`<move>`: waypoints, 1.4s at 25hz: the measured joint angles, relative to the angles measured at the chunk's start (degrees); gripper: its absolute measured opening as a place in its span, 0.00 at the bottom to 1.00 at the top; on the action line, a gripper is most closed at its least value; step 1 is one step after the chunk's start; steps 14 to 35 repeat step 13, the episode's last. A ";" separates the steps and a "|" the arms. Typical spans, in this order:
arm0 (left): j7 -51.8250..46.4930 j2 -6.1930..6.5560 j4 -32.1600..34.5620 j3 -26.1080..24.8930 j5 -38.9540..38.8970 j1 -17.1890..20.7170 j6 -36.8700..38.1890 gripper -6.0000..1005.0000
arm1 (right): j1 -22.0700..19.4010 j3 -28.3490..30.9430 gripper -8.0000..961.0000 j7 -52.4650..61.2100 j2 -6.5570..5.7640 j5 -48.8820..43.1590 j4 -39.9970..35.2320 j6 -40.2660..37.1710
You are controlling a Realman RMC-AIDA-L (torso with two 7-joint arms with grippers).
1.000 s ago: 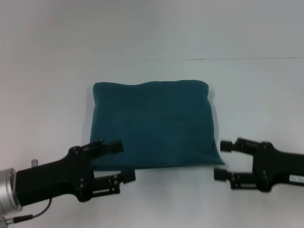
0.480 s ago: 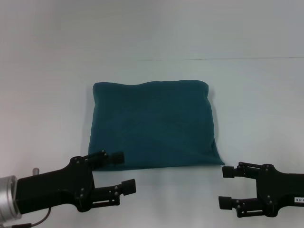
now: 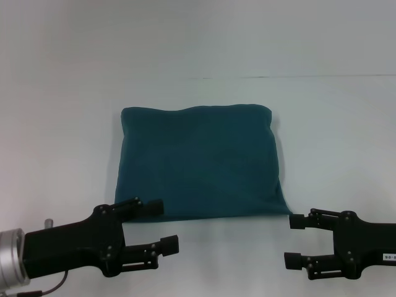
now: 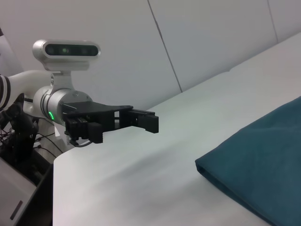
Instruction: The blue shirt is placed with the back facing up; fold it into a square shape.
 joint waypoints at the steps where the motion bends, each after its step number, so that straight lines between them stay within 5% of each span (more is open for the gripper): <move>1: 0.01 0.02 0.00 0.01 0.00 -0.10 0.00 0.87 | -0.01 0.00 0.97 0.09 -0.01 0.00 0.01 0.06; 35: 0.03 0.09 0.06 0.00 0.00 -0.22 -0.27 0.87 | 0.29 -0.04 0.96 0.67 -0.02 0.00 0.07 0.12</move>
